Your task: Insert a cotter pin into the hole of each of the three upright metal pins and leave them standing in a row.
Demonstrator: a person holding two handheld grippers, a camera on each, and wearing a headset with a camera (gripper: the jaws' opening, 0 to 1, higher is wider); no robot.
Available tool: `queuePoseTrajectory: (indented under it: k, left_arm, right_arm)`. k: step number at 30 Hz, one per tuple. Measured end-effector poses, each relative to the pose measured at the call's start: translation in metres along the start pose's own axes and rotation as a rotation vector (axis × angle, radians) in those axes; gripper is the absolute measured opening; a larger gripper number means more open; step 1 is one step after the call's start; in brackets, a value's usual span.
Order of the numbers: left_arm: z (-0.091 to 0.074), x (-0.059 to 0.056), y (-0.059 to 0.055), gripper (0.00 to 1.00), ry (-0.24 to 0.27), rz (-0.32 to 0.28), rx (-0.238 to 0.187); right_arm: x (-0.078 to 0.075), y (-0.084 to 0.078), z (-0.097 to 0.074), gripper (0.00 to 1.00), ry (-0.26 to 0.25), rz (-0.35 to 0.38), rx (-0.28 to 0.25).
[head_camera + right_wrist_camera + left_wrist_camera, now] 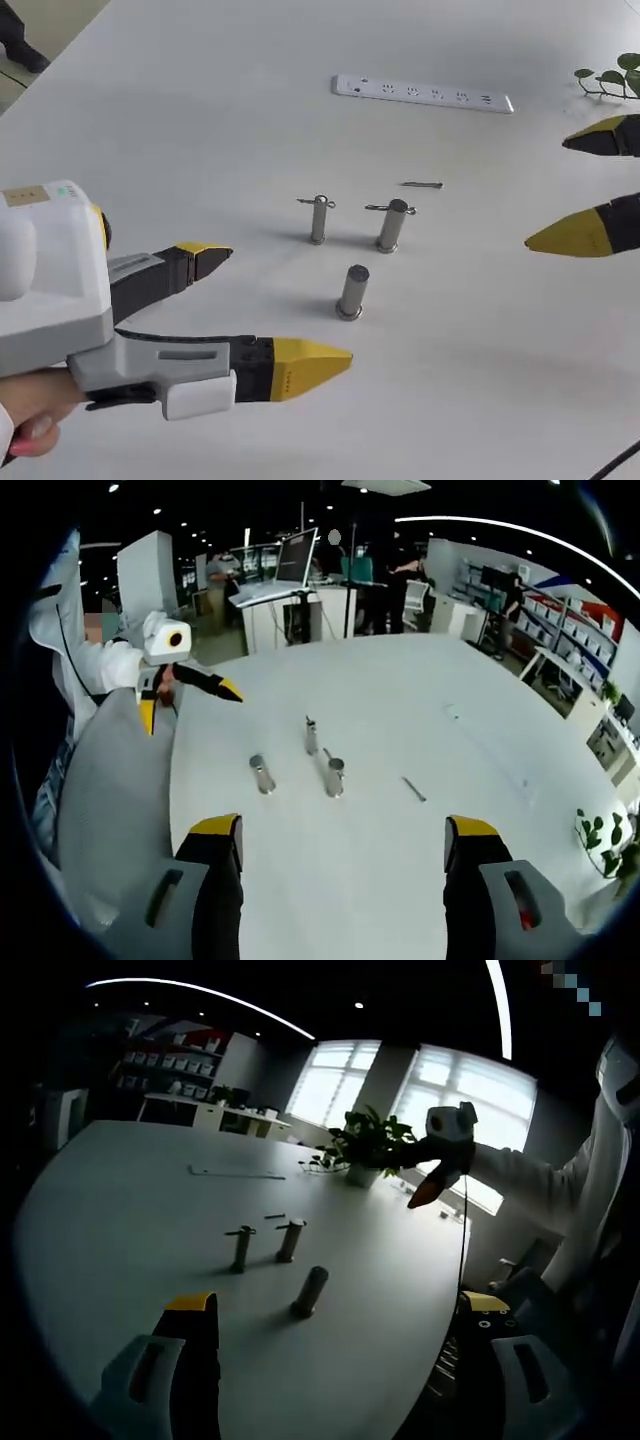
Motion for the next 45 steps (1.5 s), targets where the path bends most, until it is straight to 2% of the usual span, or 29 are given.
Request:
queuePoseTrajectory:
  k: [6, 9, 12, 16, 20, 22, 25, 28, 30, 33, 35, 39, 40, 42, 45]
  left_arm:
    - [-0.001, -0.001, -0.001, 0.99, -0.005, -0.002, 0.002]
    - [-0.001, -0.001, -0.004, 0.99, -0.009, 0.005, 0.017]
    - [-0.001, -0.001, -0.007, 0.99, -0.013, -0.003, 0.027]
    - [0.0, 0.0, -0.008, 0.99, -0.014, -0.01, 0.03]
    - [0.002, 0.0, -0.009, 0.99, -0.018, -0.014, 0.037]
    - [0.002, 0.0, -0.012, 0.98, -0.014, 0.007, 0.066]
    - [0.004, -0.002, -0.012, 0.95, -0.023, 0.019, 0.071]
    - [0.006, -0.004, -0.011, 0.98, -0.04, 0.004, 0.059]
    - [0.006, -0.005, -0.011, 0.98, -0.048, 0.0, 0.055]
    - [0.007, -0.006, -0.012, 0.99, -0.052, 0.002, 0.068]
    - [0.007, -0.006, -0.013, 0.99, -0.048, 0.005, 0.074]
    - [0.006, -0.006, -0.015, 0.99, -0.04, -0.003, 0.087]
    - [0.006, -0.004, -0.017, 0.98, -0.032, -0.001, 0.094]
    - [0.006, -0.001, -0.019, 0.99, -0.007, 0.002, 0.09]
    - [0.005, 0.001, -0.019, 0.99, 0.003, -0.001, 0.079]
  right_arm:
    - [-0.01, 0.006, 0.01, 0.8, 0.037, -0.058, 0.044]
    - [-0.022, 0.008, 0.018, 0.79, 0.06, -0.094, 0.07]
    - [-0.025, 0.011, 0.025, 0.79, 0.077, -0.133, 0.093]
    - [-0.045, 0.012, 0.039, 0.77, 0.092, -0.188, 0.135]
    - [-0.062, 0.017, 0.053, 0.72, 0.115, -0.215, 0.144]
    - [-0.072, 0.016, 0.061, 0.69, 0.136, -0.267, 0.175]
    - [-0.08, 0.018, 0.074, 0.64, 0.147, -0.292, 0.167]
    - [-0.085, 0.016, 0.089, 0.59, 0.171, -0.291, 0.188]
    - [-0.087, 0.011, 0.101, 0.58, 0.187, -0.322, 0.211]
    - [-0.091, -0.001, 0.118, 0.52, 0.214, -0.32, 0.257]
    - [-0.098, -0.007, 0.131, 0.49, 0.201, -0.326, 0.284]
    - [-0.107, -0.014, 0.147, 0.42, 0.187, -0.296, 0.324]
    - [-0.097, -0.014, 0.148, 0.4, 0.183, -0.311, 0.334]
    - [-0.099, -0.018, 0.157, 0.36, 0.18, -0.337, 0.347]
    - [-0.094, -0.017, 0.162, 0.31, 0.188, -0.344, 0.36]
Point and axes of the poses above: the centre of the closed fingertips' face, and the gripper's own axes: z roughly forward along the fingers, x roughly to its left, y roughly out of its top, the point moved 5 cm from there along -z, roughly backward along the fingers, and after that the axes turned 7 degrees about -y, right-handed, at the moved point
